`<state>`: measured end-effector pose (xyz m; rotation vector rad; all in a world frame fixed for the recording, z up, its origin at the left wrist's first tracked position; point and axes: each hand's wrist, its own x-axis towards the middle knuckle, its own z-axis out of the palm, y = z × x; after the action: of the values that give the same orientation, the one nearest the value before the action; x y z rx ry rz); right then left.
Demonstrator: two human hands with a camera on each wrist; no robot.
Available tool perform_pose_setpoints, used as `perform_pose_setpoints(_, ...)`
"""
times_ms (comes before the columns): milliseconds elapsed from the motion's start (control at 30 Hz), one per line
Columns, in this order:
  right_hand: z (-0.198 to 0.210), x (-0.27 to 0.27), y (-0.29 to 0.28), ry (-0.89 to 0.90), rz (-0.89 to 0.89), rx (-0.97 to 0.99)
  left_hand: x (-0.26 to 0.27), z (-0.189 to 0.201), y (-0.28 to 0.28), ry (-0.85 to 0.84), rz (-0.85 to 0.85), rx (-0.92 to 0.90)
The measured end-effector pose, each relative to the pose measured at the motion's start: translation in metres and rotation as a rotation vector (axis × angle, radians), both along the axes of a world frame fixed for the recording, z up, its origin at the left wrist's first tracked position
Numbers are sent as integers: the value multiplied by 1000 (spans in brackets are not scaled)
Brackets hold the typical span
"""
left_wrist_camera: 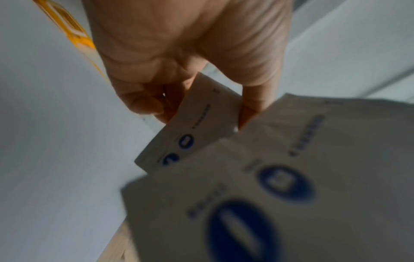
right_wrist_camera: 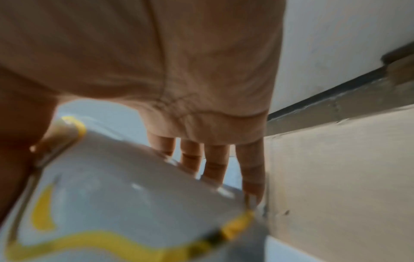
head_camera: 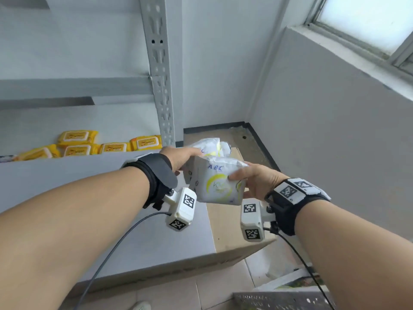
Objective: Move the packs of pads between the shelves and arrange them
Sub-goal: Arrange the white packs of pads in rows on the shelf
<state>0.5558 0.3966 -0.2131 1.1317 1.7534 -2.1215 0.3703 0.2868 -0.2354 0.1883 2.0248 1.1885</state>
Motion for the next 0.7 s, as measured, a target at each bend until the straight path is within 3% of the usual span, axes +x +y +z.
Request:
perform_pose_setpoints(167, 82, -60, -29, 164, -85, -91, -52, 85, -55, 1, 156, 137)
perform_pose_setpoints(333, 142, -121, -69, 302, -10, -82, -104, 153, -126, 46, 233, 213)
perform_pose_setpoints(700, 196, -258, -210, 435, 276, 54, -216, 212, -310, 184, 411, 252)
